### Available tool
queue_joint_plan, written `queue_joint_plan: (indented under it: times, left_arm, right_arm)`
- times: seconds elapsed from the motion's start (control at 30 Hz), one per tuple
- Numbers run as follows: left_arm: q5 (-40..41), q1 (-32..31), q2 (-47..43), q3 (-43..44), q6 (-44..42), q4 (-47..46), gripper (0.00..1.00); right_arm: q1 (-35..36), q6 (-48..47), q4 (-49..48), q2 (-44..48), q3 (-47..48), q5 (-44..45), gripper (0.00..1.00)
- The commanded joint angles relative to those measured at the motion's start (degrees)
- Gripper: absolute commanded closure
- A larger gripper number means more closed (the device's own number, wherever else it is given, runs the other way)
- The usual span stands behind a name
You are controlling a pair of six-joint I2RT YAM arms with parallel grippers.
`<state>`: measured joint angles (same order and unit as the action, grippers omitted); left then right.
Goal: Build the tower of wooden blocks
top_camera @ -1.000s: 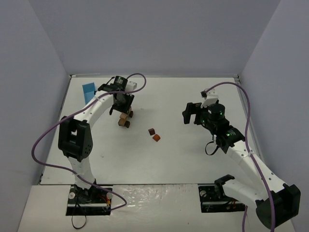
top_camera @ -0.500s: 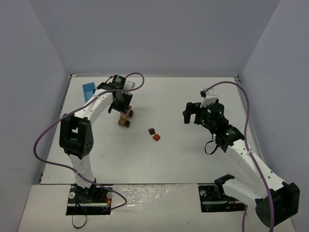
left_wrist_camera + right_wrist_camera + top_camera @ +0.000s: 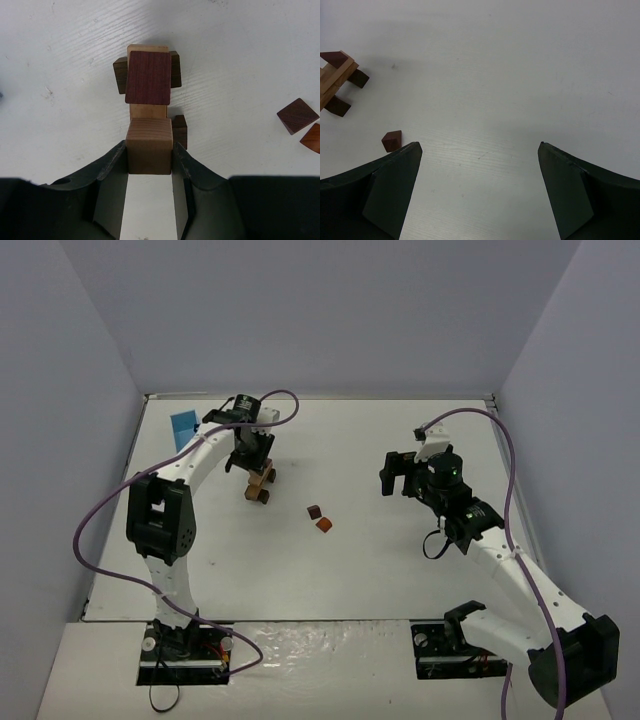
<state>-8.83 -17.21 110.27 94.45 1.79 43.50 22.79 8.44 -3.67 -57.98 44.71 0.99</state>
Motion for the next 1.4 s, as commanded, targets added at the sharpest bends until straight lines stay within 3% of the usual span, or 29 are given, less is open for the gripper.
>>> queue_joint_plan:
  times: [0.0,1.37]
  left_arm:
    - [0.8,0.4,-0.8,3.3,-0.6,0.0,0.84]
    - [0.3,0.4,1.2,5.7,-0.3,1.4,0.77]
  right_arm:
    - [-0.5,-0.9,-4.2,-0.4,2.1,1.4,0.0]
    - [-0.4,-0.6,-4.1,0.4,1.5,1.7,0.0]
